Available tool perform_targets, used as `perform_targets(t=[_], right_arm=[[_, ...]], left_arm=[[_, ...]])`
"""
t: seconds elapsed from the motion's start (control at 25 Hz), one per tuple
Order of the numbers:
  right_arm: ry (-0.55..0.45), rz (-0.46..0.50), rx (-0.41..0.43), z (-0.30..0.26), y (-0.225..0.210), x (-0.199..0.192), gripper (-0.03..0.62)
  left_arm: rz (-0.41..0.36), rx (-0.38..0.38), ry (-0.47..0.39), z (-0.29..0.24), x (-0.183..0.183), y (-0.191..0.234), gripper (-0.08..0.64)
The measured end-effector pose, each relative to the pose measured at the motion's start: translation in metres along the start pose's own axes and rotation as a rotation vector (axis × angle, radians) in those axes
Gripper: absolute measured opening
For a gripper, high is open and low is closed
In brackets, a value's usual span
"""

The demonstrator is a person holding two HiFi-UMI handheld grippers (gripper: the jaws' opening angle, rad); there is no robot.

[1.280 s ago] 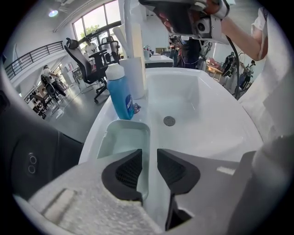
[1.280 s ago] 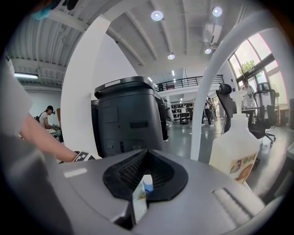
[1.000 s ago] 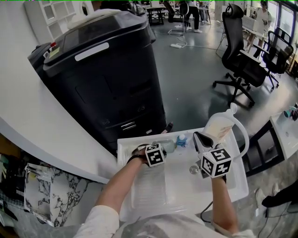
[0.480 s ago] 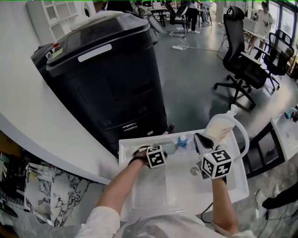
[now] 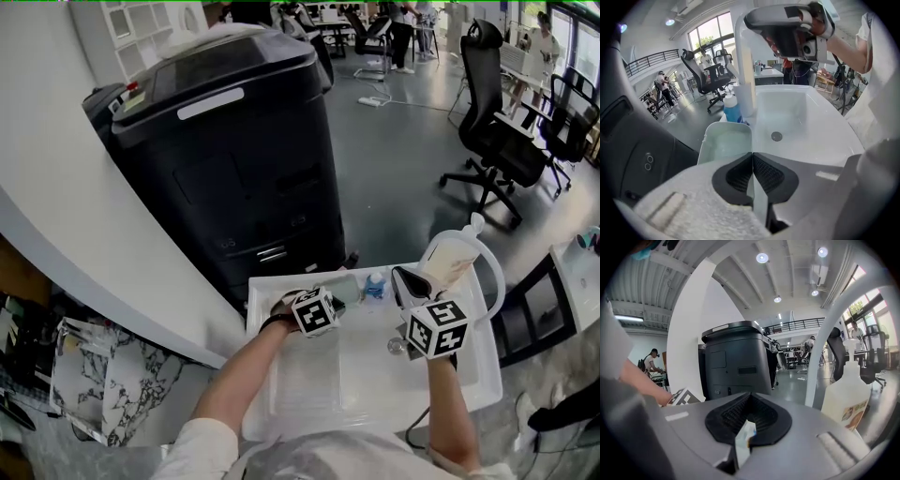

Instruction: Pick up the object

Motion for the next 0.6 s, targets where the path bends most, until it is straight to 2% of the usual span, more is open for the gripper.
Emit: perform_targets(t=[0.2,0.6], right_arm=[[-0.011,0.009,0.021,-0.001,0.008,0.005,0.003],[-0.038,0.026,0.044,-0.002,0.016,0.016,0.003]], left_arm=[[0.028,0.061,-0.081,0.022,0.011,0.001,0.011],[0.131,0.222,-0.241,0.078,0.024,0.016,0.011]])
Point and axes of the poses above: the fingertips, and each gripper's own axes: z backward along the fingers, y to its left, x out of its top, the point moved 5 cm from there along z, backward along the fingers, and after that the axes turned 3 degrees about y, right-handed, at the moved point
